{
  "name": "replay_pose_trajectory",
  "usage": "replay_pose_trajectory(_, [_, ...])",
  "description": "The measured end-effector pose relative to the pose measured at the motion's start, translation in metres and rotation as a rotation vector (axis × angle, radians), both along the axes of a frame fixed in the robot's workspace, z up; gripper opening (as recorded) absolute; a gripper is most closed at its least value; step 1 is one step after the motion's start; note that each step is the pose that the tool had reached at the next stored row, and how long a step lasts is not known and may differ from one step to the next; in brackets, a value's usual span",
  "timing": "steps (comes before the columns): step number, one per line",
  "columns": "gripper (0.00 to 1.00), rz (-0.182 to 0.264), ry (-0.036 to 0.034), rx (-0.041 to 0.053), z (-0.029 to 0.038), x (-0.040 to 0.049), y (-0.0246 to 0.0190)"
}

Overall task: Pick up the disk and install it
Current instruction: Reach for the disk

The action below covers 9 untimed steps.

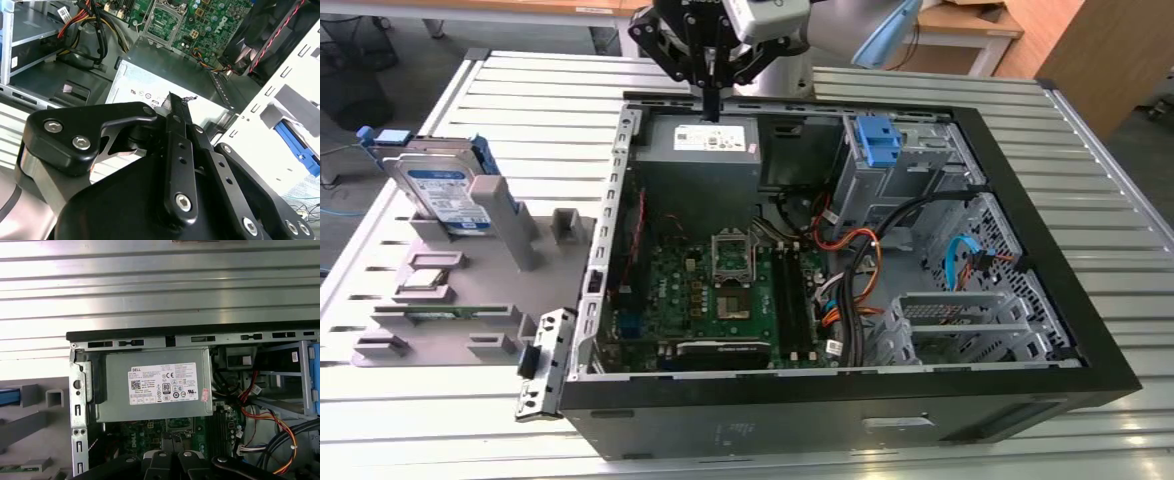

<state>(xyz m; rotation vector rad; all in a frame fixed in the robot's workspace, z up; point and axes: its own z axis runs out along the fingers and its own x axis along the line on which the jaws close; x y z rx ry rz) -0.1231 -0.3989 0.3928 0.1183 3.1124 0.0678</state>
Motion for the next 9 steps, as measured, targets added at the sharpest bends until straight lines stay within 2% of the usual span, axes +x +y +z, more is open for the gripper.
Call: replay_pose_trajectory(9, [0.10,0.000,-0.0004,-0.0001,-0.0004,-0.0152,0.0000])
